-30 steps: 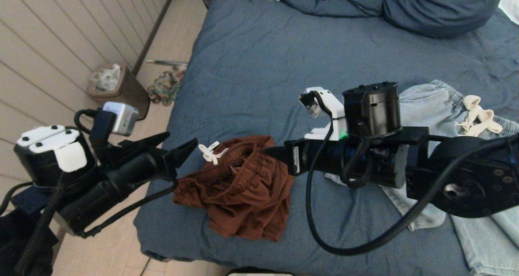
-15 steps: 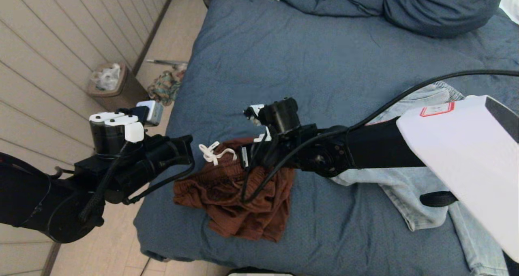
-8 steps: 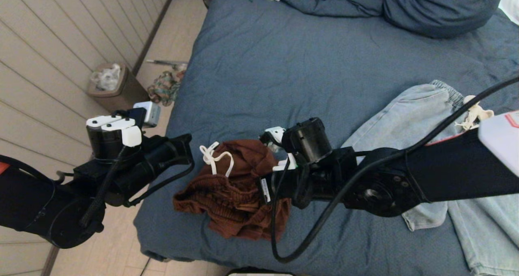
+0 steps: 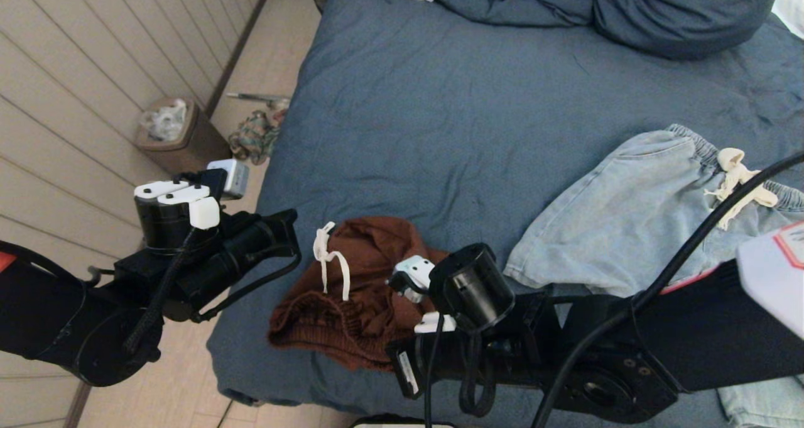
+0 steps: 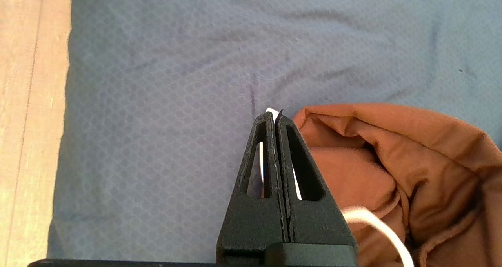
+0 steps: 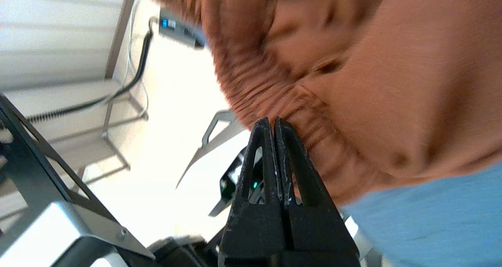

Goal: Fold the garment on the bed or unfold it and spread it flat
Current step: Fold the brown shorts

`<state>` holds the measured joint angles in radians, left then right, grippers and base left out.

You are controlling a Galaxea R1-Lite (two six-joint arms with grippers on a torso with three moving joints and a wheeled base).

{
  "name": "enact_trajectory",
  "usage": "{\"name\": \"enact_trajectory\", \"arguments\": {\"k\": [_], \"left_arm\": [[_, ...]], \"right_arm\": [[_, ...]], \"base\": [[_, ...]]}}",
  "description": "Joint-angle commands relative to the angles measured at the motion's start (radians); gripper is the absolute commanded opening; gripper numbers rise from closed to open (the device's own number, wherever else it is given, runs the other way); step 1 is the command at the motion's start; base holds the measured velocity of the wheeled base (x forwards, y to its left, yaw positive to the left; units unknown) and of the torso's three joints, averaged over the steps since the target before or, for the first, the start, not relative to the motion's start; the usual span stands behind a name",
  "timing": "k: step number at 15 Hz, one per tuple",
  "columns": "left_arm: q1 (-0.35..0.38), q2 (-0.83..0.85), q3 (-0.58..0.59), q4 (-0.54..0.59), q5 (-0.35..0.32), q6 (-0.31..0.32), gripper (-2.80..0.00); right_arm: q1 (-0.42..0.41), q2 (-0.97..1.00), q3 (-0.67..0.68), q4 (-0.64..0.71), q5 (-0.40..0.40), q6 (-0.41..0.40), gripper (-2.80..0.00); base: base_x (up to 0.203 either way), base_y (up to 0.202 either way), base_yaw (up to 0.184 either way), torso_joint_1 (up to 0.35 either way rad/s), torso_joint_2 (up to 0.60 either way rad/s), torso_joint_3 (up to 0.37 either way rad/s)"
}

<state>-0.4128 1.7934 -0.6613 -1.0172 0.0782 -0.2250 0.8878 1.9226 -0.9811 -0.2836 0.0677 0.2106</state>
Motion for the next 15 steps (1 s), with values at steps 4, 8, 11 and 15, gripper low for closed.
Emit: {"name": "enact_trajectory", "arguments": {"k": [4, 8, 11, 15], "left_arm": [[-0.003, 0.006, 0.026, -0.006, -0.008, -0.001, -2.8], [-0.034, 0.018, 0.029, -0.006, -0.006, -0.002, -2.8], [-0.034, 0.0, -0.053, 0.021, 0.006, 0.003, -2.8], [-0.111, 0.06, -0.124, 0.183, -0.002, -0.001, -2.8]], "right_arm": [[0.016, 0.009, 0.137, -0.072, 0.001, 0.015, -2.8], [-0.014, -0.135, 0.136, -0.07, 0.0, 0.007, -2.8], [-0.026, -0.202, 0.02, -0.053, 0.001, 0.002, -2.8], [-0.025, -0.096, -0.126, 0.011, 0.004, 0.005, -2.8]], "base": [[0.0, 0.0, 0.0, 0.0, 0.0, 0.0], [0.0, 0.0, 0.0, 0.0, 0.0, 0.0], [0.0, 0.0, 0.0, 0.0, 0.0, 0.0], [0.0, 0.0, 0.0, 0.0, 0.0, 0.0]]}}
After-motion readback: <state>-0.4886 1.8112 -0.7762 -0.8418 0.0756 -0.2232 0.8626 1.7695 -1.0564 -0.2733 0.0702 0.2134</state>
